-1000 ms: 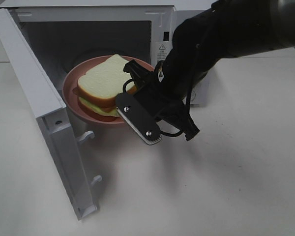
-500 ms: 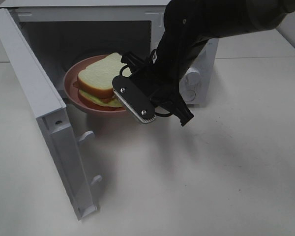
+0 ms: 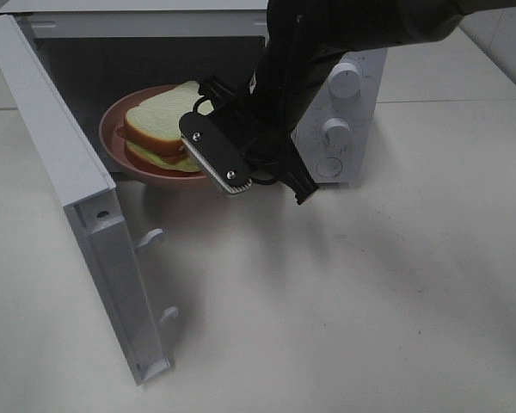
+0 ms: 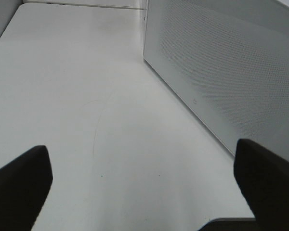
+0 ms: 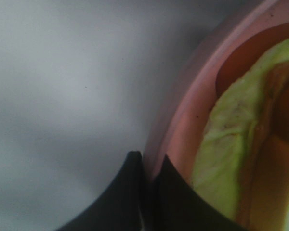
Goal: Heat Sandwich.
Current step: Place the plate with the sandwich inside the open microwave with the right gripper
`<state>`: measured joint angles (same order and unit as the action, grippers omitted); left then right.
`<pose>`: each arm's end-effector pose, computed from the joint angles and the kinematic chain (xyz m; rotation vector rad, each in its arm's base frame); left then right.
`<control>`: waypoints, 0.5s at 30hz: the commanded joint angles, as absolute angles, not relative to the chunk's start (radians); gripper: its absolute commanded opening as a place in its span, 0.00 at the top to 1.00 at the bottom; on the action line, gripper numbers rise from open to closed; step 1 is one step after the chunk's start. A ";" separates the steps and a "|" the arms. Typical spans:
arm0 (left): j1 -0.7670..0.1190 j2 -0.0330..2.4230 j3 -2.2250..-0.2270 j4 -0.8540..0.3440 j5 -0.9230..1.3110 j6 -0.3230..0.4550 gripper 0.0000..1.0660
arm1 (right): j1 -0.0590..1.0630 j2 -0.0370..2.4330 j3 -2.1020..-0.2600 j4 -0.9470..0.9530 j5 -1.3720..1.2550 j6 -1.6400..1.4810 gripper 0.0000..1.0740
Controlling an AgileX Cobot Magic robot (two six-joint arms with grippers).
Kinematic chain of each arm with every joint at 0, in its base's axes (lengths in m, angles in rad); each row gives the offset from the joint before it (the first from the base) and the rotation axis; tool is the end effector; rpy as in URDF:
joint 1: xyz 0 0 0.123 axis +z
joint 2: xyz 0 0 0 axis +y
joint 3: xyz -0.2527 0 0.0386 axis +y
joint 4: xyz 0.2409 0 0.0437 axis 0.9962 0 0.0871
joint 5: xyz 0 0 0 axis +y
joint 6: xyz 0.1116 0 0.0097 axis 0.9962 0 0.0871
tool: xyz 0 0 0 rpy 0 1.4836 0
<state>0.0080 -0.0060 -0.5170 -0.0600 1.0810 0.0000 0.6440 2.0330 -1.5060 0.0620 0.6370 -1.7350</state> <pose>0.0337 -0.0057 0.2675 -0.0038 2.0408 -0.0667 0.3418 0.2618 0.1500 -2.4660 1.0472 -0.2938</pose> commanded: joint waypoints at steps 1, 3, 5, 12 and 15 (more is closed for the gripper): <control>0.001 -0.023 -0.515 -0.062 1.068 0.000 0.09 | 0.642 2.046 -1.538 0.073 0.628 -1.732 1.00; 0.001 -0.023 -0.515 -0.062 1.068 0.000 0.09 | 0.644 2.064 -1.562 0.073 0.628 -1.701 1.00; 0.001 -0.023 -0.515 -0.062 1.068 0.000 0.09 | 0.644 2.069 -1.568 0.072 0.628 -1.689 1.00; 0.001 -0.023 -0.515 -0.062 1.068 0.000 0.09 | 0.644 2.112 -1.625 0.057 0.626 -1.645 1.00; 0.001 -0.023 -0.515 -0.062 1.068 0.000 0.09 | 0.644 2.129 -1.643 0.050 0.628 -1.620 1.00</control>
<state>0.0080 -0.0060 -0.5170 -0.0600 1.0810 0.0000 0.6440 2.1320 -1.6320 0.0470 0.6410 -1.6300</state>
